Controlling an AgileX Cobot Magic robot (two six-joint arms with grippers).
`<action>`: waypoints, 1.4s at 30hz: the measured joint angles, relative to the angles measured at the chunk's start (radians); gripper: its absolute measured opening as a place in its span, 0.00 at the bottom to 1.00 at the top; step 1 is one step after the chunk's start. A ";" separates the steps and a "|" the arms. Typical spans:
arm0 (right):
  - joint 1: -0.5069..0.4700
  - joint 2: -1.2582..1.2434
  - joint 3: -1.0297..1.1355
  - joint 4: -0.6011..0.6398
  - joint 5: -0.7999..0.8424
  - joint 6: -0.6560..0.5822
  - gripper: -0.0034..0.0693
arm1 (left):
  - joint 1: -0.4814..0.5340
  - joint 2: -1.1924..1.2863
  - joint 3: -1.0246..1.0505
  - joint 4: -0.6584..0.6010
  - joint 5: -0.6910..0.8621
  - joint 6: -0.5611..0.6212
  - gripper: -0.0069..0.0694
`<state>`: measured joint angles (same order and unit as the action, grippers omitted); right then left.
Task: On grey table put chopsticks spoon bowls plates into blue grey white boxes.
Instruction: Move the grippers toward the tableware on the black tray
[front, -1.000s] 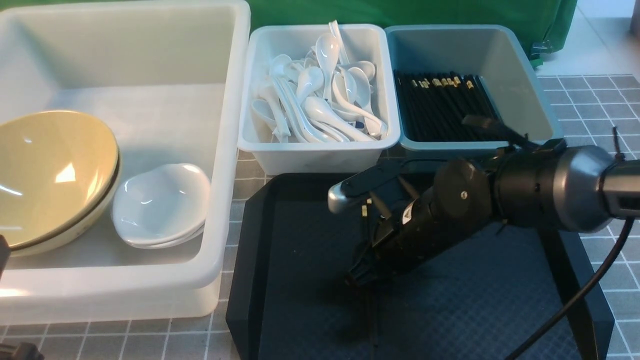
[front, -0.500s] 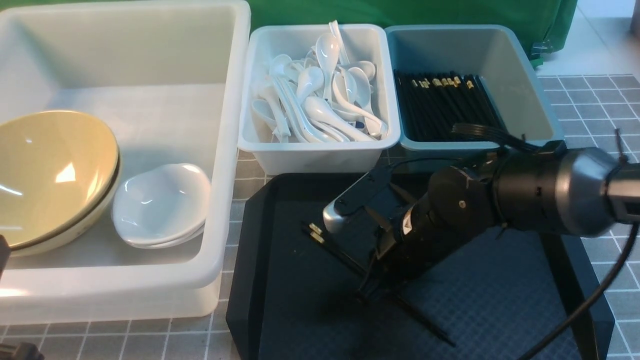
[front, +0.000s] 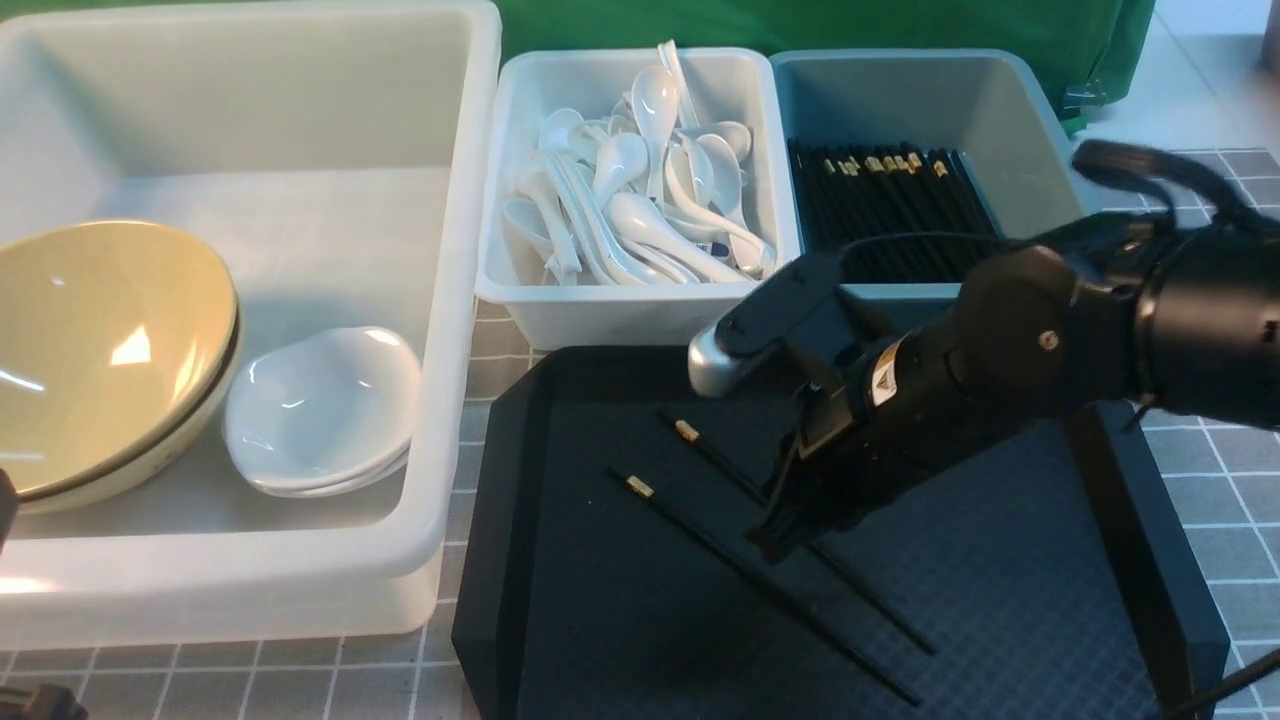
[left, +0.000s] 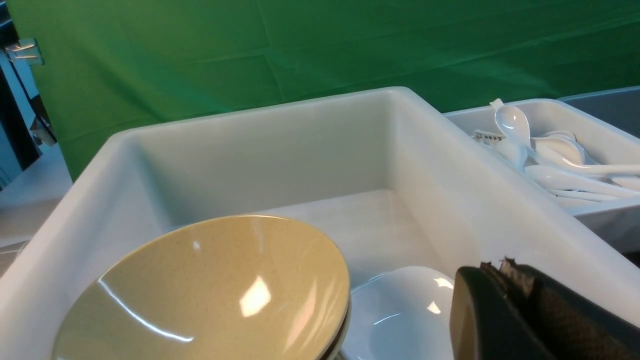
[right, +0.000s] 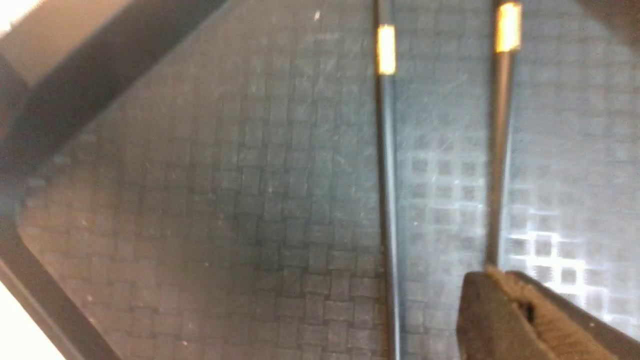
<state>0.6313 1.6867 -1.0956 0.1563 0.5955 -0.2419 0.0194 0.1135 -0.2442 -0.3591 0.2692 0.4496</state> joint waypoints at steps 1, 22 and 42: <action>0.012 0.023 0.000 0.000 -0.008 -0.023 0.18 | 0.000 0.000 0.000 0.000 0.000 0.000 0.08; 0.068 0.240 -0.125 -0.251 -0.017 0.195 0.89 | 0.000 0.000 0.000 0.000 0.000 0.000 0.08; 0.068 0.097 -0.113 -0.104 0.069 0.160 0.22 | 0.000 0.000 0.000 0.000 0.000 0.000 0.08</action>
<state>0.6991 1.7833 -1.2090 0.0523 0.6649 -0.0817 0.0194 0.1135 -0.2442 -0.3591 0.2692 0.4496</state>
